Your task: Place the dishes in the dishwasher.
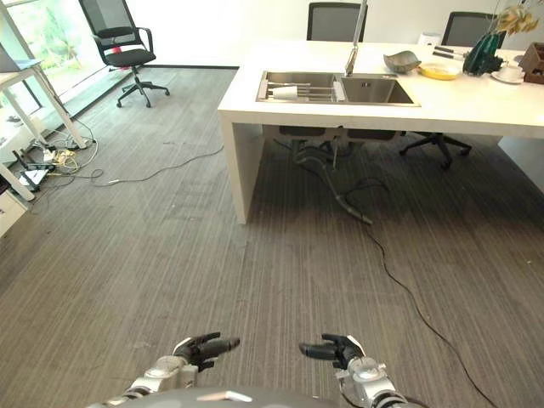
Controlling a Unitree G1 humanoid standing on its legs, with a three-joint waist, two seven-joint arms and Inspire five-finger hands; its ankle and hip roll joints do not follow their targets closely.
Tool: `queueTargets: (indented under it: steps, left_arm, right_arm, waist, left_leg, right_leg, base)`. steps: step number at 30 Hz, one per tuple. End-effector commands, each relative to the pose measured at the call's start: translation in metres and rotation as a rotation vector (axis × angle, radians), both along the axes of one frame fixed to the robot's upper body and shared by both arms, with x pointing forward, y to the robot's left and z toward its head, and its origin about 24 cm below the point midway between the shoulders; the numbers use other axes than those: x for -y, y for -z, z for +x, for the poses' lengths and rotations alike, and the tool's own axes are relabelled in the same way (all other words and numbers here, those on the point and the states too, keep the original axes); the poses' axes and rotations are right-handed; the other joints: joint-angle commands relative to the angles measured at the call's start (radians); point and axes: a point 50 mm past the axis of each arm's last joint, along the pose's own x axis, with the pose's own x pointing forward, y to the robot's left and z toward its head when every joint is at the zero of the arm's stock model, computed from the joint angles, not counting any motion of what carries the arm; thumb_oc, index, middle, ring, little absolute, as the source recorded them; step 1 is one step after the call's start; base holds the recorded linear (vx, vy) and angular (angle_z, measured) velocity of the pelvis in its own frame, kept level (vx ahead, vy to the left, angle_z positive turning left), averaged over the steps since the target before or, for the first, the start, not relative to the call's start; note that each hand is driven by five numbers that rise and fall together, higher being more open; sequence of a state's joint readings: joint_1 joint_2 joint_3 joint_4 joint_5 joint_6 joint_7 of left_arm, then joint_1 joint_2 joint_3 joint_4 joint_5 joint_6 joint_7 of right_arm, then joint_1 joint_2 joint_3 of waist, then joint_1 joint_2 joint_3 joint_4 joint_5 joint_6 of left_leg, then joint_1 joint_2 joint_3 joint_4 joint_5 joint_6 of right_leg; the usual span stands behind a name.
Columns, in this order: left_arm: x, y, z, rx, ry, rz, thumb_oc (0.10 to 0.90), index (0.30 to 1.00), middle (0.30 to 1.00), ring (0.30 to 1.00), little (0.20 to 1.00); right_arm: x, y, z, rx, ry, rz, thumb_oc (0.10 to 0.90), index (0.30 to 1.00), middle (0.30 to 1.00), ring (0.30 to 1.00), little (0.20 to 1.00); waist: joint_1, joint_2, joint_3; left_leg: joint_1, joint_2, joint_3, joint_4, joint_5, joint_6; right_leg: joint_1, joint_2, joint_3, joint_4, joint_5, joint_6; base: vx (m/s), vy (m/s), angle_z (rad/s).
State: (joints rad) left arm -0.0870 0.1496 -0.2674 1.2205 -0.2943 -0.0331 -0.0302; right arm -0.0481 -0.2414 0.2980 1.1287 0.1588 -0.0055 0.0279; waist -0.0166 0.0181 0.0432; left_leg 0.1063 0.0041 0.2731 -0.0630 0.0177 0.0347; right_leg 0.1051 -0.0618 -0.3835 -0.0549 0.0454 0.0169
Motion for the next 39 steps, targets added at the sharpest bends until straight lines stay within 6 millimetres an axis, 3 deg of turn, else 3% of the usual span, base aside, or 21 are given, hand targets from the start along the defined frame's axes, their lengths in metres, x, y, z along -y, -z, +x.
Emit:
queueTargets:
  steps: [1, 11, 18, 25, 30, 31, 32, 35, 39]
  left_arm:
    - [0.002, -0.007, 0.024, 0.053, 0.127, 0.058, 0.8, 0.9, 0.9, 0.9, 0.9]
    - [0.001, -0.004, 0.017, 0.03, 0.133, 0.095, 0.8, 0.9, 0.9, 0.9, 0.9]
    - [0.0, -0.01, 0.033, 0.084, 0.198, 0.144, 0.8, 0.9, 0.9, 0.9, 0.9]
    - [0.003, -0.012, 0.035, 0.104, 0.25, 0.156, 0.8, 0.9, 0.9, 0.9, 0.9]
    - [0.004, -0.009, 0.027, 0.08, 0.286, 0.161, 0.8, 0.9, 0.9, 0.9, 0.9]
    - [0.004, -0.009, 0.028, 0.084, 0.296, 0.164, 0.8, 0.9, 0.9, 0.9, 0.9]
    - [0.002, -0.009, 0.028, 0.08, 0.316, 0.175, 0.8, 0.9, 0.9, 0.9, 0.9]
    - [-0.004, -0.006, 0.02, 0.049, 0.323, 0.192, 0.8, 0.9, 0.9, 0.9, 0.9]
    - [-0.01, 0.0, 0.003, -0.014, 0.286, 0.191, 0.8, 0.9, 0.9, 0.9, 0.9]
  right_arm:
    - [0.013, -0.012, 0.028, 0.082, -0.023, -0.04, 0.8, 0.9, 0.9, 0.9, 0.9]
    - [0.019, -0.012, 0.027, 0.077, 0.026, -0.05, 0.8, 0.9, 0.9, 0.9, 0.9]
    - [0.018, -0.018, 0.039, 0.13, 0.015, -0.038, 0.8, 0.9, 0.9, 0.9, 0.9]
    - [0.016, -0.01, 0.025, 0.057, 0.007, -0.039, 0.8, 0.9, 0.9, 0.9, 0.9]
    - [0.014, -0.007, 0.021, 0.037, 0.005, -0.03, 0.8, 0.9, 0.9, 0.9, 0.9]
    - [0.013, -0.008, 0.025, 0.044, 0.0, -0.027, 0.8, 0.9, 0.9, 0.9, 0.9]
    - [0.01, -0.009, 0.028, 0.054, -0.003, -0.016, 0.8, 0.9, 0.9, 0.9, 0.9]
    - [0.007, -0.007, 0.023, 0.048, 0.011, -0.002, 0.8, 0.9, 0.9, 0.9, 0.9]
    - [0.004, -0.001, 0.009, 0.003, 0.026, 0.009, 0.8, 0.9, 0.9, 0.9, 0.9]
  waist:
    - [-0.01, -0.011, 0.015]
    - [-0.007, -0.008, 0.003]
    - [-0.011, -0.007, 0.004]
    - [-0.009, -0.011, 0.013]
    - [-0.025, 0.001, 0.04]
    - [-0.037, 0.005, 0.055]
    - [-0.057, 0.006, 0.073]
    - [-0.057, -0.001, 0.058]
    - [-0.048, -0.01, 0.027]
  left_leg:
    - [0.035, 0.016, 0.035, -0.024, -0.072, -0.074]
    - [0.031, 0.015, 0.026, -0.024, -0.067, -0.075]
    - [0.029, 0.014, 0.027, -0.024, -0.068, -0.074]
    - [0.02, 0.01, 0.015, -0.024, -0.063, -0.071]
    - [0.01, 0.01, -0.006, -0.024, -0.063, -0.04]
    - [0.006, 0.009, -0.016, -0.024, -0.059, -0.032]
    - [0.003, 0.009, -0.035, -0.024, -0.054, -0.026]
    - [-0.005, 0.006, -0.037, -0.024, -0.054, -0.029]
    - [-0.02, 0.01, -0.024, -0.024, -0.048, -0.043]
  right_leg:
    - [0.052, -0.064, 0.005, -0.032, -0.065, 0.137]
    - [0.05, -0.062, 0.001, -0.032, -0.07, 0.133]
    - [0.048, -0.062, 0.002, -0.032, -0.07, 0.133]
    - [0.036, -0.062, 0.001, -0.022, -0.066, 0.132]
    - [-0.075, -0.08, 0.072, 0.219, -0.109, 0.128]
    - [-0.122, -0.081, 0.115, 0.298, -0.104, 0.141]
    - [-0.163, -0.055, 0.227, 0.354, -0.127, 0.15]
    - [-0.129, -0.049, 0.264, 0.265, -0.147, 0.131]
    - [-0.073, -0.051, 0.223, 0.129, -0.13, 0.124]
  base:
    - [0.0, -0.001, -0.06]
    - [0.0, -0.001, -0.01]
    - [0.0, 0.0, 0.0]
    - [0.0, 0.006, 0.01]
    - [-0.04, 0.067, 0.04]
    - [-0.09, 0.071, 0.08]
    - [-0.08, 0.021, 0.21]
    - [0.0, -0.042, 0.2]
    - [0.02, -0.112, 0.03]
